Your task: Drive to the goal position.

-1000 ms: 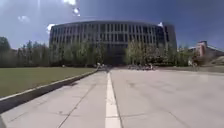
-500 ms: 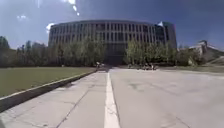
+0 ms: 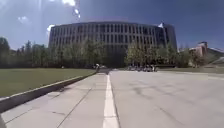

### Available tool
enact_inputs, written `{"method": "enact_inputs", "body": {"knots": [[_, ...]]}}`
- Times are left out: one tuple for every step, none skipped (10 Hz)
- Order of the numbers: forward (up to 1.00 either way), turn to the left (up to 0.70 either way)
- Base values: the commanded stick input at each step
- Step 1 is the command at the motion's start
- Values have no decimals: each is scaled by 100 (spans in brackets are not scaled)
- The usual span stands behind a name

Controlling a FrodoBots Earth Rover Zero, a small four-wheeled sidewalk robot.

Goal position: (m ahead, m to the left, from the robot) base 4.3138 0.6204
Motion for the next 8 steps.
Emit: {"method": "enact_inputs", "body": {"knots": [[70, 1], [70, 1], [70, 1], [70, 1], [70, 1], [70, 1], [70, 1], [70, 1]]}}
